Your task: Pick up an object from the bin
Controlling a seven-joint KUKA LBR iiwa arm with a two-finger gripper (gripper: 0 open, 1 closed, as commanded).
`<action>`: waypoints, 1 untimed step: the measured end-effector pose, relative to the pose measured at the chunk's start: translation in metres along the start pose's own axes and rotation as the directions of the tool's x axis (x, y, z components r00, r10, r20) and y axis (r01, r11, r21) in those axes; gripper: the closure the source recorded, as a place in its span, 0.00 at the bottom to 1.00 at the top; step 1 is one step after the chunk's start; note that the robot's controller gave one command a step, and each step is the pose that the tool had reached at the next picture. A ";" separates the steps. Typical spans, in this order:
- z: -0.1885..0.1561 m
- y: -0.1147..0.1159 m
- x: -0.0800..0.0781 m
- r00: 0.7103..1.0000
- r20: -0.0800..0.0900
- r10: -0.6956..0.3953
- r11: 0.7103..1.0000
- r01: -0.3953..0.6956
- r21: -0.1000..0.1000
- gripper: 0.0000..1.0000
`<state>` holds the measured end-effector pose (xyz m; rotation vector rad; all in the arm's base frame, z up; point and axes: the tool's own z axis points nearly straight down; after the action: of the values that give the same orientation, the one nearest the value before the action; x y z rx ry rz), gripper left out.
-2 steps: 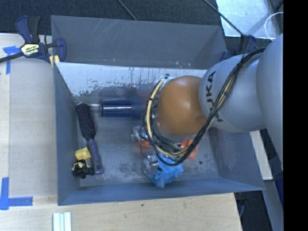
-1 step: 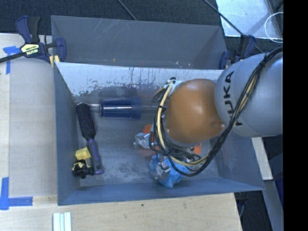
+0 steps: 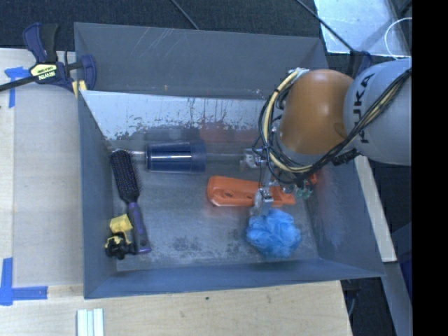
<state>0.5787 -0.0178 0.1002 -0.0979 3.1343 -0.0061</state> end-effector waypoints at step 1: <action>0.030 0.002 -0.010 0.947 0.008 -0.321 0.947 0.321 -0.008 0.00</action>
Offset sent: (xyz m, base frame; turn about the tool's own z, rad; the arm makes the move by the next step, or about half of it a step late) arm 0.0158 0.0283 -0.0302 0.0575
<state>0.5885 -0.0148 0.0702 -0.6048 3.0715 0.0074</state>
